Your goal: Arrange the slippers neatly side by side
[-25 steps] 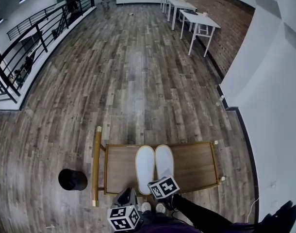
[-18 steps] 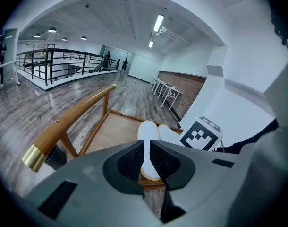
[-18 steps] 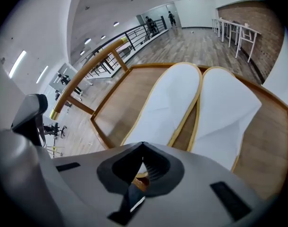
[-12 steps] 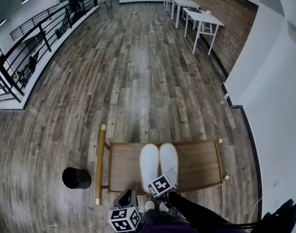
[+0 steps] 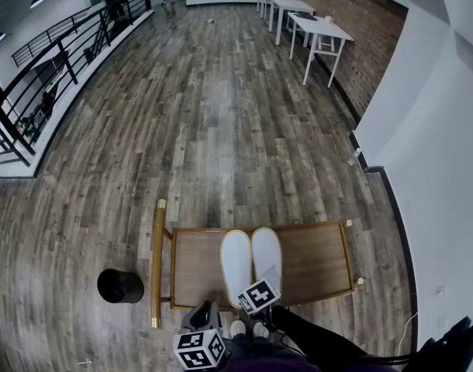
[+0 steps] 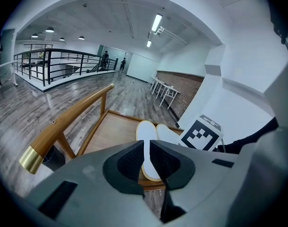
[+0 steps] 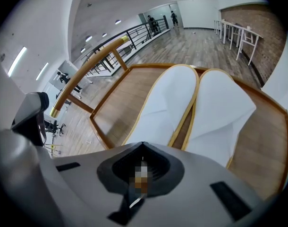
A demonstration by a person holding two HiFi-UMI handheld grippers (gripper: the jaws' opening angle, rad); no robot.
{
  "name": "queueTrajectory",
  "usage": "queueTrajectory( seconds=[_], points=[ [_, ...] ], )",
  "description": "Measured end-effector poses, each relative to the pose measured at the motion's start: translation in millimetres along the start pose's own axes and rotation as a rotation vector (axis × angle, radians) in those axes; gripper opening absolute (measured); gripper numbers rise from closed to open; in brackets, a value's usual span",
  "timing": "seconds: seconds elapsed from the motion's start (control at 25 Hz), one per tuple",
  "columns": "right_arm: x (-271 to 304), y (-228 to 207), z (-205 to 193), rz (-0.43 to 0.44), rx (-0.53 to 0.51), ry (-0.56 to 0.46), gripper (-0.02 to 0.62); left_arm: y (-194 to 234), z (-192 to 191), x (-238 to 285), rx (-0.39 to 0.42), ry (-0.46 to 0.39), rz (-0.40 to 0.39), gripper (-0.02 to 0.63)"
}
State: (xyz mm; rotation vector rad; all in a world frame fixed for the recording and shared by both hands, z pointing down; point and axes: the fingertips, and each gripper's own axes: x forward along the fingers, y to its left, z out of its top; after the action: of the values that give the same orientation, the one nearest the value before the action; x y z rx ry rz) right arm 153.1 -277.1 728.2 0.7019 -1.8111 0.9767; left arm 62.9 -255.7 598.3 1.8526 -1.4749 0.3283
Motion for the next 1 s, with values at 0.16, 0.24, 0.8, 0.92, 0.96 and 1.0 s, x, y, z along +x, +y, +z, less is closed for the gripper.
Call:
queueTrajectory(
  seconds=[0.16, 0.24, 0.8, 0.92, 0.96, 1.0],
  points=[
    [-34.2, -2.0, 22.2, -0.015, -0.01, -0.153, -0.002, -1.5, 2.2, 5.5, -0.005, 0.0, -0.012, 0.038],
    [-57.5, -10.2, 32.8, -0.006, 0.05, -0.272, -0.002, -4.9, 5.2, 10.4, -0.007, -0.006, -0.035, 0.038],
    [-175.2, -74.7, 38.4, -0.211, 0.327, -0.633, -0.002, -70.0, 53.6, 65.8, 0.178, -0.023, -0.074, 0.002],
    [-175.9, -66.5, 33.9, -0.221, 0.333, -0.632, -0.002, -81.8, 52.2, 69.7, 0.161, -0.007, -0.071, 0.002],
    [-175.3, -62.7, 33.1, -0.225, 0.328, -0.634, -0.002, -83.7, 51.3, 69.5, 0.158, -0.004, -0.065, 0.002],
    [-174.5, -58.8, 32.4, -0.23, 0.32, -0.634, -0.002, -84.7, 50.1, 68.7, 0.158, -0.001, -0.058, 0.002]
  ],
)
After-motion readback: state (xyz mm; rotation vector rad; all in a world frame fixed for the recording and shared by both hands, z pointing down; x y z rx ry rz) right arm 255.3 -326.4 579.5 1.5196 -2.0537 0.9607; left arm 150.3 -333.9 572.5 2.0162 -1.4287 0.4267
